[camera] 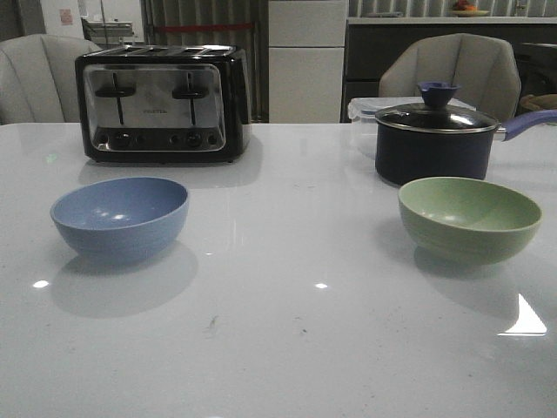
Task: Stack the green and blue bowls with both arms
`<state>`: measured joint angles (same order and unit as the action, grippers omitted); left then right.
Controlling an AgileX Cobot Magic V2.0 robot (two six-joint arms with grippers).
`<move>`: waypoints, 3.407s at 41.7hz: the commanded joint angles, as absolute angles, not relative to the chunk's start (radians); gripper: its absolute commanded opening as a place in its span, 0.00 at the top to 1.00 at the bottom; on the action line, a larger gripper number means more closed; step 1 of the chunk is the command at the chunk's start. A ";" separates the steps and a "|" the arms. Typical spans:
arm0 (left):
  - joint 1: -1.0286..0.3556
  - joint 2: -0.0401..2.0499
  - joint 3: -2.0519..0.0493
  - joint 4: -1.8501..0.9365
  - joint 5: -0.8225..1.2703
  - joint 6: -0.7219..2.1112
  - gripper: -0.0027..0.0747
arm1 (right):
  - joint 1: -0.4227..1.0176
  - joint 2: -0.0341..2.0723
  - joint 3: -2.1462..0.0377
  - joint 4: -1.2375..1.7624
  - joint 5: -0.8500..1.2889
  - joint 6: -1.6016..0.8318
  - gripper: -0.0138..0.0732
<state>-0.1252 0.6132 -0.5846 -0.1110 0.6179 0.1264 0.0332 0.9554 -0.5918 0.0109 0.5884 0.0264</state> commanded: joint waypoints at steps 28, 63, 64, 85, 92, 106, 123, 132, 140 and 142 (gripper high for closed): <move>-0.133 0.619 -0.611 -0.125 0.533 0.124 0.31 | -0.015 1.651 -1.174 0.082 0.702 0.000 0.21; -0.133 0.619 -0.611 -0.125 0.541 0.124 0.31 | -0.015 1.842 -1.322 0.193 0.715 -0.106 0.71; -0.133 0.619 -0.611 -0.125 0.541 0.124 0.31 | -0.015 1.838 -1.322 0.193 0.716 -0.106 0.73; -0.133 0.619 -0.611 -0.125 0.541 0.124 0.31 | -0.012 1.586 -1.311 0.193 0.801 -0.162 0.80; -0.133 0.619 -0.611 -0.125 0.541 0.124 0.31 | 0.030 1.534 -1.262 0.222 0.778 -0.179 0.80; -0.133 0.619 -0.611 -0.128 0.541 0.124 0.31 | 0.297 1.631 -1.190 0.253 0.659 -0.186 0.80; -0.133 0.619 -0.611 -0.136 0.541 0.124 0.31 | 0.407 1.832 -1.282 0.291 0.597 -0.186 0.80; -0.133 0.619 -0.611 -0.136 0.541 0.124 0.31 | 0.407 1.883 -1.332 0.291 0.643 -0.186 0.71; -0.133 0.619 -0.611 -0.136 0.541 0.124 0.31 | 0.407 1.867 -1.332 0.291 0.651 -0.185 0.43; -0.133 0.619 -0.611 -0.136 0.541 0.124 0.31 | 0.407 1.847 -1.331 0.291 0.651 -0.185 0.40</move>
<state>-0.1252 0.6132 -0.5846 -0.1226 0.6163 0.1264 0.4065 1.9247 -1.3023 0.2801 0.6680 -0.1735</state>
